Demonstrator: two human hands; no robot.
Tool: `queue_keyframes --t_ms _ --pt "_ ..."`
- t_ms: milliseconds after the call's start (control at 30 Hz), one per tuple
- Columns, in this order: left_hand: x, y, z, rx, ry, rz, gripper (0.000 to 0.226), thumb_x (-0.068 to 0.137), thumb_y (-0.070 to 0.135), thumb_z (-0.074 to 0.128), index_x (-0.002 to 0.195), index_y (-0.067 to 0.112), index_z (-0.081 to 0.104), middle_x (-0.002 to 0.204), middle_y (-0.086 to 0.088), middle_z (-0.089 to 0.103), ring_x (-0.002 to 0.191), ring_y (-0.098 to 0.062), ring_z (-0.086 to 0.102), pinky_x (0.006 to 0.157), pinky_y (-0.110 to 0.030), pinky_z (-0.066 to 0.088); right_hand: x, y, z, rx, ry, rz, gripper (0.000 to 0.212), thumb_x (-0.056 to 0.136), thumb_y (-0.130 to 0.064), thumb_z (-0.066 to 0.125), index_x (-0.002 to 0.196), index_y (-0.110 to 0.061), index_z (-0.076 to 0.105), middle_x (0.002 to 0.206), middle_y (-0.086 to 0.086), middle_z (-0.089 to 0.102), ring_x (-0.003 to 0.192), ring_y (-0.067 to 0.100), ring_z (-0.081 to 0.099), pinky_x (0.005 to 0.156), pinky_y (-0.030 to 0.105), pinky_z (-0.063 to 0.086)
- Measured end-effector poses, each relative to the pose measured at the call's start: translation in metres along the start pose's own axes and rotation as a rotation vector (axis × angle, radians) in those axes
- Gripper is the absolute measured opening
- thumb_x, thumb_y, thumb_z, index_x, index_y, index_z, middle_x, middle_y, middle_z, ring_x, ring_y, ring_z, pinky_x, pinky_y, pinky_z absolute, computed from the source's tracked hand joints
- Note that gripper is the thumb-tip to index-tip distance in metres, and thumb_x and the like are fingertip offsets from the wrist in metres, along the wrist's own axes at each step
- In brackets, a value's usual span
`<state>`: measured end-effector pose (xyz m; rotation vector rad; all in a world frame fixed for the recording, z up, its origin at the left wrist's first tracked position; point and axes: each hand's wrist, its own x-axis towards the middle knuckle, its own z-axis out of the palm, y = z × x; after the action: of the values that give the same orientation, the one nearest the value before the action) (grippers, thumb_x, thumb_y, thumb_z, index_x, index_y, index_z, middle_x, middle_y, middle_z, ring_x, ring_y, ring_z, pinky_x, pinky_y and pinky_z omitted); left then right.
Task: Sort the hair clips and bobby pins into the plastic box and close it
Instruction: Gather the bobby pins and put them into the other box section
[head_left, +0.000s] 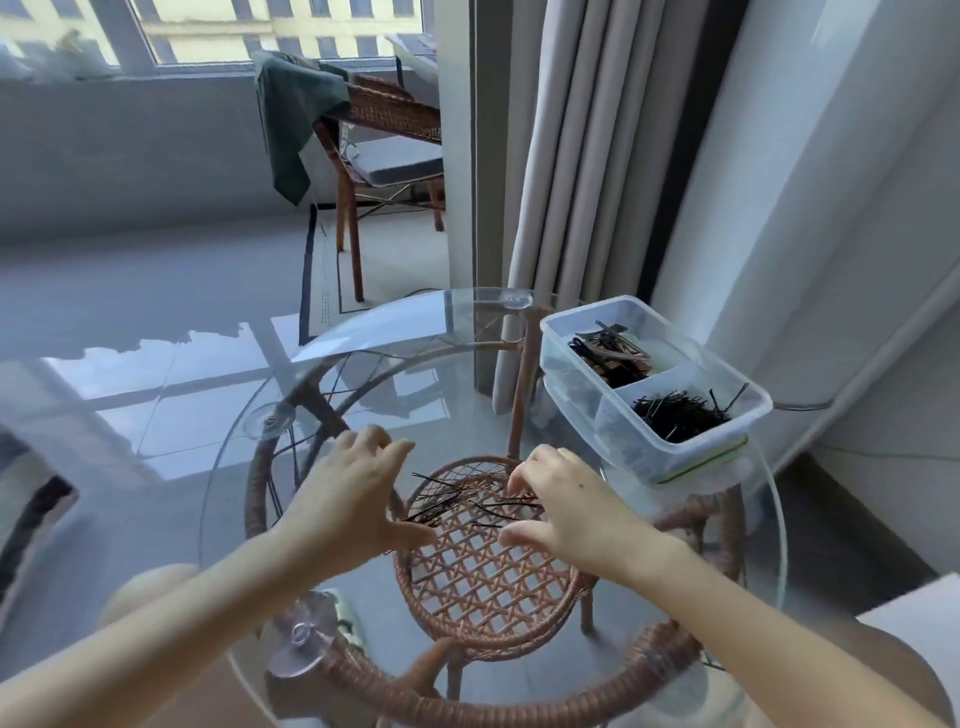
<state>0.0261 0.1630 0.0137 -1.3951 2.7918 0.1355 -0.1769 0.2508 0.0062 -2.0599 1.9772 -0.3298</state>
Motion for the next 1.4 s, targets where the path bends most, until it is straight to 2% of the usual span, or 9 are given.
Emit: queue_keyframes --t_ms 133,267,433,633,800,1000,1133,1300,1400 --pt "-0.013 -0.003 0.004 0.049 0.006 -0.218 0.089 0.057 0.079 0.053 0.118 0.014 0.043 0.119 -0.007 0.046 0.107 -0.020 0.042 0.093 -0.032 0.042 0.004 -0.009 0.009 0.018 -0.011 -0.042 0.017 0.087 -0.029 0.059 0.091 -0.013 0.059 0.099 0.004 0.058 0.097 0.020 0.051 0.085 0.028 0.041" --pt "-0.011 0.004 0.002 -0.038 -0.071 -0.178 0.058 0.068 0.063 0.060 0.091 0.011 0.047 0.103 -0.007 0.053 0.085 -0.015 0.042 0.077 -0.023 0.040 0.002 -0.010 0.017 -0.086 -0.068 -0.082 0.010 0.093 -0.021 0.049 0.092 -0.011 0.053 0.101 0.008 0.055 0.097 0.022 0.048 0.085 0.032 0.043" --pt "0.003 0.015 -0.001 -0.094 -0.072 -0.055 0.041 0.082 0.039 0.060 0.108 0.007 0.056 0.110 -0.008 0.057 0.100 -0.022 0.054 0.088 -0.029 0.045 0.011 -0.008 0.010 0.073 0.094 0.027 0.011 0.092 -0.020 0.049 0.082 -0.017 0.049 0.087 0.000 0.049 0.085 0.017 0.045 0.075 0.025 0.038" --pt "0.016 0.018 -0.006 -0.113 -0.035 0.100 0.022 0.091 0.021 0.051 0.107 0.010 0.061 0.109 -0.005 0.061 0.099 -0.019 0.056 0.079 -0.022 0.041 0.045 -0.022 0.011 0.067 0.080 0.105 0.020 0.094 -0.024 0.048 0.100 -0.008 0.058 0.107 0.011 0.059 0.102 0.026 0.049 0.089 0.034 0.041" --pt "0.014 0.014 -0.002 -0.100 -0.003 0.182 0.023 0.093 0.020 0.047 0.108 0.010 0.061 0.109 -0.006 0.060 0.100 -0.020 0.055 0.086 -0.026 0.043 0.039 -0.030 0.014 -0.024 -0.061 -0.029 0.038 0.086 -0.039 0.058 0.110 -0.010 0.051 0.109 0.008 0.052 0.102 0.022 0.044 0.092 0.035 0.041" --pt "0.011 0.006 0.005 -0.057 0.024 0.324 0.023 0.095 0.019 0.043 0.113 0.012 0.055 0.110 -0.004 0.058 0.102 -0.018 0.052 0.088 -0.024 0.041 0.040 -0.040 0.009 -0.149 -0.124 -0.121 0.014 0.092 -0.010 0.048 0.105 -0.005 0.051 0.108 0.015 0.054 0.099 0.027 0.050 0.083 0.036 0.046" --pt "0.007 -0.005 0.006 -0.098 0.043 0.386 0.023 0.093 0.024 0.046 0.111 0.014 0.058 0.107 -0.002 0.059 0.099 -0.018 0.053 0.086 -0.024 0.041 0.039 -0.043 0.015 -0.309 -0.127 -0.188 0.018 0.087 0.003 0.044 0.103 -0.005 0.049 0.104 0.017 0.053 0.093 0.028 0.050 0.080 0.034 0.046" --pt "0.004 -0.007 0.005 -0.154 0.089 0.364 0.025 0.090 0.026 0.053 0.111 0.015 0.062 0.107 -0.001 0.061 0.102 -0.017 0.055 0.087 -0.023 0.043 0.027 -0.030 0.012 -0.208 -0.103 -0.157 0.011 0.090 0.000 0.046 0.098 -0.007 0.048 0.101 0.013 0.054 0.091 0.025 0.050 0.079 0.034 0.050" --pt "0.005 -0.008 0.005 -0.152 0.092 0.361 0.026 0.089 0.027 0.054 0.112 0.017 0.061 0.111 0.000 0.059 0.106 -0.016 0.052 0.090 -0.023 0.043 0.012 -0.020 -0.004 -0.127 -0.046 -0.161 0.008 0.093 -0.007 0.046 0.087 -0.013 0.045 0.088 0.002 0.049 0.082 0.016 0.044 0.071 0.023 0.042"
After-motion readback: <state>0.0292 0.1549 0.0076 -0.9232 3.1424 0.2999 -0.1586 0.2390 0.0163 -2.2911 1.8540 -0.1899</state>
